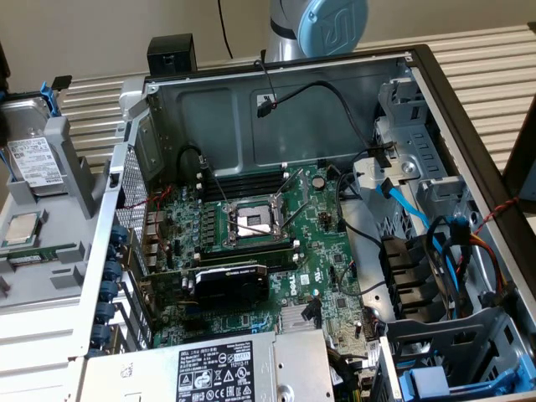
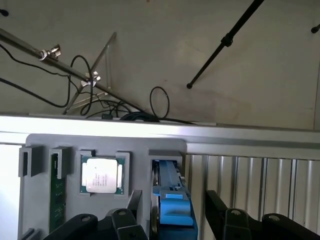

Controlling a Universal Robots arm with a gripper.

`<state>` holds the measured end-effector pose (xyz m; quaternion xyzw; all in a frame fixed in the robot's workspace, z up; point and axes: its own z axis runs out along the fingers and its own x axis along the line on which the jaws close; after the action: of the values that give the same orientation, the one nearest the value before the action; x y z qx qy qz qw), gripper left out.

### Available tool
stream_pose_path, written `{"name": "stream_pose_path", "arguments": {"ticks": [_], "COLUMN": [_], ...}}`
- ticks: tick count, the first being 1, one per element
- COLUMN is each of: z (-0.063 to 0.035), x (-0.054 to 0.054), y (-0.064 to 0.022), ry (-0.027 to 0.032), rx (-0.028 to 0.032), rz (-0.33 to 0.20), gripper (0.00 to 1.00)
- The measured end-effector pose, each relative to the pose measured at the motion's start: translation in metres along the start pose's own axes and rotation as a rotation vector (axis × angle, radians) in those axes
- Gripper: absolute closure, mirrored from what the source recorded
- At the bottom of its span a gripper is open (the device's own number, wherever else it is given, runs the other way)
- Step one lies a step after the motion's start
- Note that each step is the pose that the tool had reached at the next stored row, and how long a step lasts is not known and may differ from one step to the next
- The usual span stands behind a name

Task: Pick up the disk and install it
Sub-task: 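Pick up the disk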

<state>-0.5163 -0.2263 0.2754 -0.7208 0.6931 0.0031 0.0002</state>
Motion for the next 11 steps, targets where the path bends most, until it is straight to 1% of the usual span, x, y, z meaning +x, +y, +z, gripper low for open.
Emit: {"name": "stream_pose_path", "arguments": {"ticks": [9,11], "z": [0.0,0.0], "x": [0.0,0.0], "y": [0.0005,-0.001], "ry": [0.0,0.0], "rx": [0.0001,0.0], "rz": [0.0,0.001], "gripper": [0.39,0.39]}}
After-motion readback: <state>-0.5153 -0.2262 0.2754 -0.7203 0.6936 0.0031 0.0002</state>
